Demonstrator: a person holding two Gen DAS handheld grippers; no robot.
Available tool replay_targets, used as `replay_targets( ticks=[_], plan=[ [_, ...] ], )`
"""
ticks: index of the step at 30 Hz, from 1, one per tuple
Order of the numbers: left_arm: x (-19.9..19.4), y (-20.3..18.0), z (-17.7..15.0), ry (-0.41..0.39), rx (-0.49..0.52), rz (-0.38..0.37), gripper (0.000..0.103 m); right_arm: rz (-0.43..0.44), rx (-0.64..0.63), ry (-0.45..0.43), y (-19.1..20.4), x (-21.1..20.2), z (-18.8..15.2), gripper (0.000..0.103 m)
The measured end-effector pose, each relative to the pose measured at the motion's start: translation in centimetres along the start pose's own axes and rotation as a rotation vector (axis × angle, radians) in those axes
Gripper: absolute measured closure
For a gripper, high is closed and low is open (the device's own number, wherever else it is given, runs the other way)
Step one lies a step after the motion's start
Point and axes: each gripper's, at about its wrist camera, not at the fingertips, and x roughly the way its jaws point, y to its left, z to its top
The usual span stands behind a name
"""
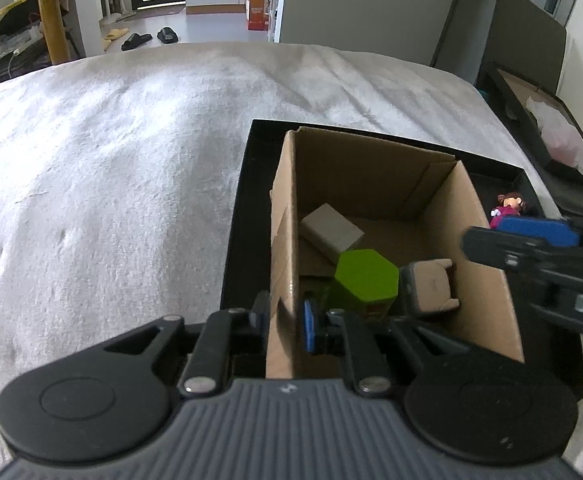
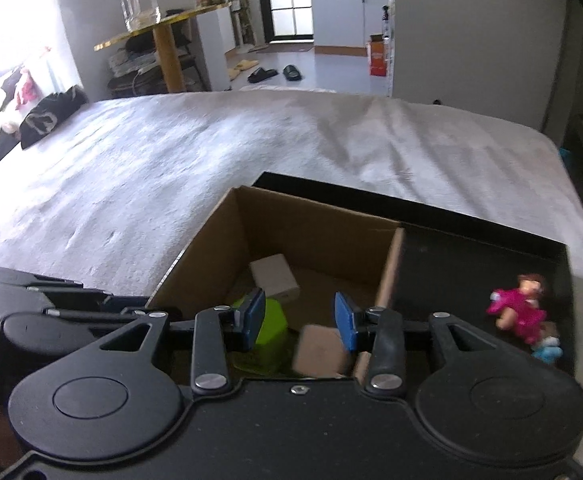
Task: Organize rigid objects
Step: 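Carry the white cube over the box, lower it in and open the right gripper, then move the right gripper to the red-and-blue figure holding a mug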
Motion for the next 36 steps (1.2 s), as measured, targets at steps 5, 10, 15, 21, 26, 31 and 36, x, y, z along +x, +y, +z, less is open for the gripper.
replay_targets(
  ticks=[5,10,15,21,26,31,36],
  plan=[
    [-0.3,-0.4,0.2,-0.003,0.012,0.018,0.076,-0.024,0.018,-0.01,-1.7,-1.3,-0.8,0.063],
    [-0.8,-0.8,0.4,-0.009,0.014,0.036,0.059,-0.042,0.044,-0.013,-3.2,-2.0,-1.9,0.062],
    [-0.5,-1.2,0.5,-0.015,0.014,0.072,0.039,-0.076,0.079,-0.006,-5.4,-2.1,-2.9,0.061],
    [0.1,-1.6,0.8,-0.005,0.018,0.101,0.028,-0.132,0.136,-0.005,-8.5,-1.8,-4.0,0.059],
    [0.5,-2.4,0.9,-0.006,0.04,0.123,0.021,-0.178,0.171,-0.005,-10.8,-1.3,-4.6,0.05],
    [0.9,-3.1,1.1,-0.01,0.055,0.145,0.02,-0.187,0.194,-0.02,-12.7,-0.7,-4.8,0.048],
    [1.1,-3.6,1.3,-0.017,0.062,0.175,0.019,-0.216,0.179,-0.017,-14.4,0.9,-4.9,0.048]
  ],
)
